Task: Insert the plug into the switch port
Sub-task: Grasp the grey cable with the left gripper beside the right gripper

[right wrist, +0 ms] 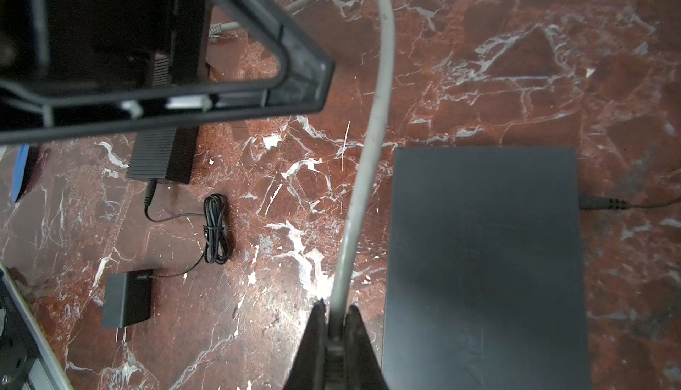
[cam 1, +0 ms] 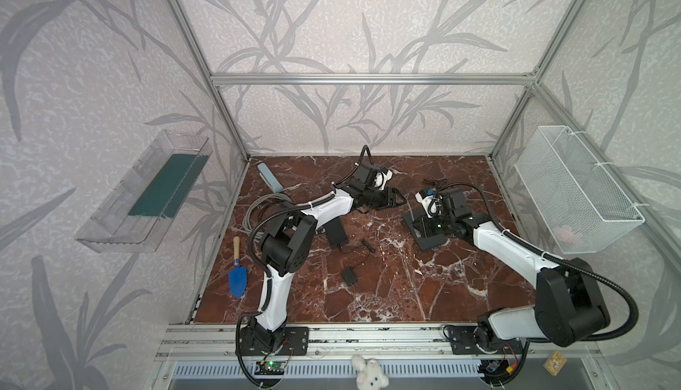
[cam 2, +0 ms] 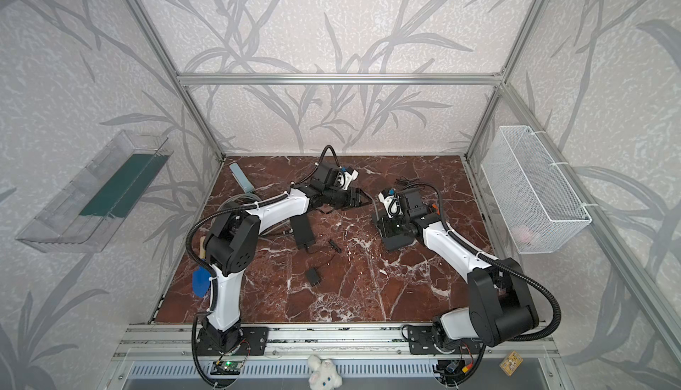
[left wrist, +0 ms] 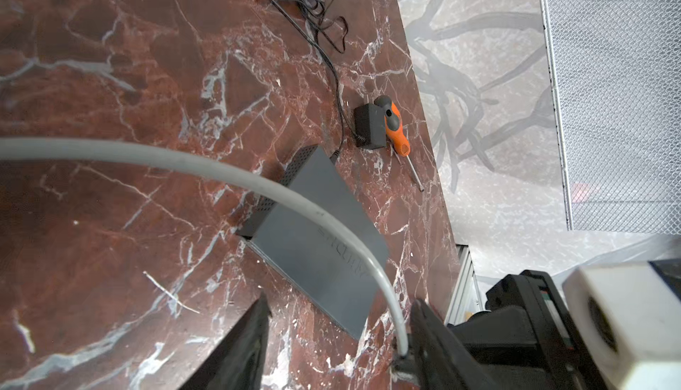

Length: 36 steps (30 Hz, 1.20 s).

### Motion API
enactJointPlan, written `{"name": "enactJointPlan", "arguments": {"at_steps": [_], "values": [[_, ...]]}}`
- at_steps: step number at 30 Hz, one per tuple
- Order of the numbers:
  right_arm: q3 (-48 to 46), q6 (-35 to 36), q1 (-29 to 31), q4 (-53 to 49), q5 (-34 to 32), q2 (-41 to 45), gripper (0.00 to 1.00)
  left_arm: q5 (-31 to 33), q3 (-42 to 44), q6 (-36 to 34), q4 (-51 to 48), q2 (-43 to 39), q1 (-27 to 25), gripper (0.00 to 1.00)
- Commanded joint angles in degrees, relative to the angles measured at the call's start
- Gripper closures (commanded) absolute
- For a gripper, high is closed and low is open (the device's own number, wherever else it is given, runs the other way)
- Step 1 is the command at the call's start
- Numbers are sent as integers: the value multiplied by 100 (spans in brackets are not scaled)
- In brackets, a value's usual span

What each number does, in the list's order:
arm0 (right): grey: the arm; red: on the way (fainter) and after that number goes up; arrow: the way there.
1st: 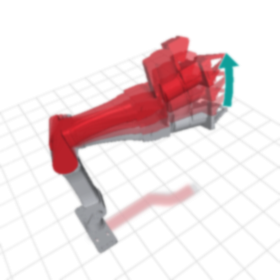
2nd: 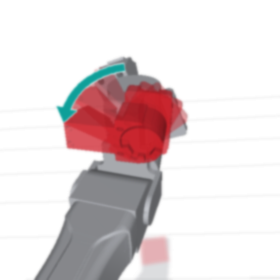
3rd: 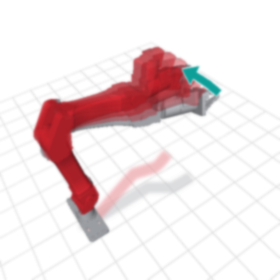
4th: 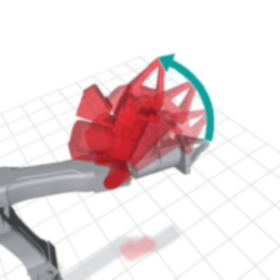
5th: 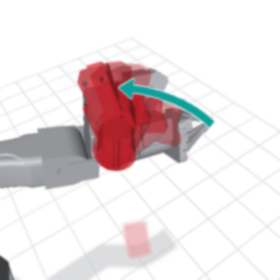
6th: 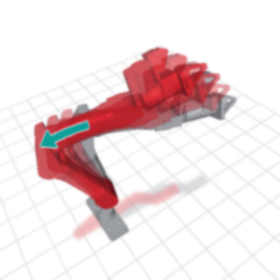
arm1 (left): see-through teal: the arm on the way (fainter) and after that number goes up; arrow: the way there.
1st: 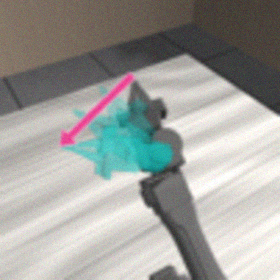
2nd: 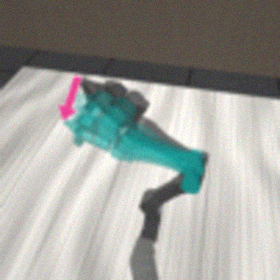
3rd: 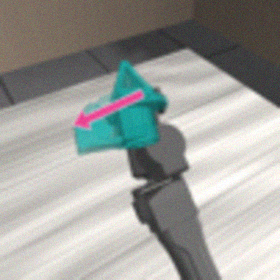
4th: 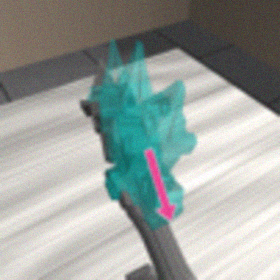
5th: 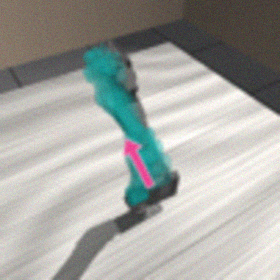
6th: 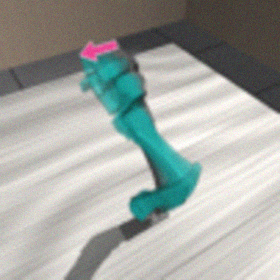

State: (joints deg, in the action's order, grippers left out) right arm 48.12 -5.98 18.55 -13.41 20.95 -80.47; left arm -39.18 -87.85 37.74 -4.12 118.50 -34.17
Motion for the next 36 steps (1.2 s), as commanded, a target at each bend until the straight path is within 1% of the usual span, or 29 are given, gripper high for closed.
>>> {"name": "enactJointPlan", "arguments": {"at_steps": [1, 4, 7, 10, 16, 21, 23, 26, 27, 29, 31, 33, 36], "values": [[-106, -146, 35, 401, -38, 216, 94, -56, 104, 563, 290, -95, -125, 37], [-127, -163, 38, 407, -21, 198, 95, -94, 135, 730, 504, -16, -206, 37], [-164, -204, 61, 466, -38, 239, 94, -73, -29, 675, 333, 108, -308, 37], [-137, -186, 70, 446, -36, 251, 94, 21, -65, 741, 330, 172, -362, 41], [-171, -234, 70, 480, -71, 246, 93, -1, -180, 885, 407, 291, -406, 59], [-165, -268, 70, 480, -125, 200, 89, -154, -127, 1129, 890, 368, -398, 74], [-162, -262, 65, 464, -150, 207, 88, -197, -144, 1148, 1005, 373, -372, 77], [-169, -261, 67, 451, -214, 245, 81, -373, -149, 1198, 1317, 389, -302, 83], [-179, -256, 70, 453, -223, 267, 81, -456, -129, 1201, 1462, 385, -263, 85], [-204, -247, 70, 445, -218, 348, 78, -574, -109, 1124, 1619, 393, -188, 87], [-262, -278, 38, 424, -177, 477, 71, -762, -87, 1002, 1797, 406, -104, 87], [-330, -326, -46, 389, 116, 640, 65, -1047, -68, 923, 2133, 411, -5, 88], [-636, -512, -299, 713, 840, 889, 64, -1493, -84, 915, 2699, 481, 119, 89]]}}
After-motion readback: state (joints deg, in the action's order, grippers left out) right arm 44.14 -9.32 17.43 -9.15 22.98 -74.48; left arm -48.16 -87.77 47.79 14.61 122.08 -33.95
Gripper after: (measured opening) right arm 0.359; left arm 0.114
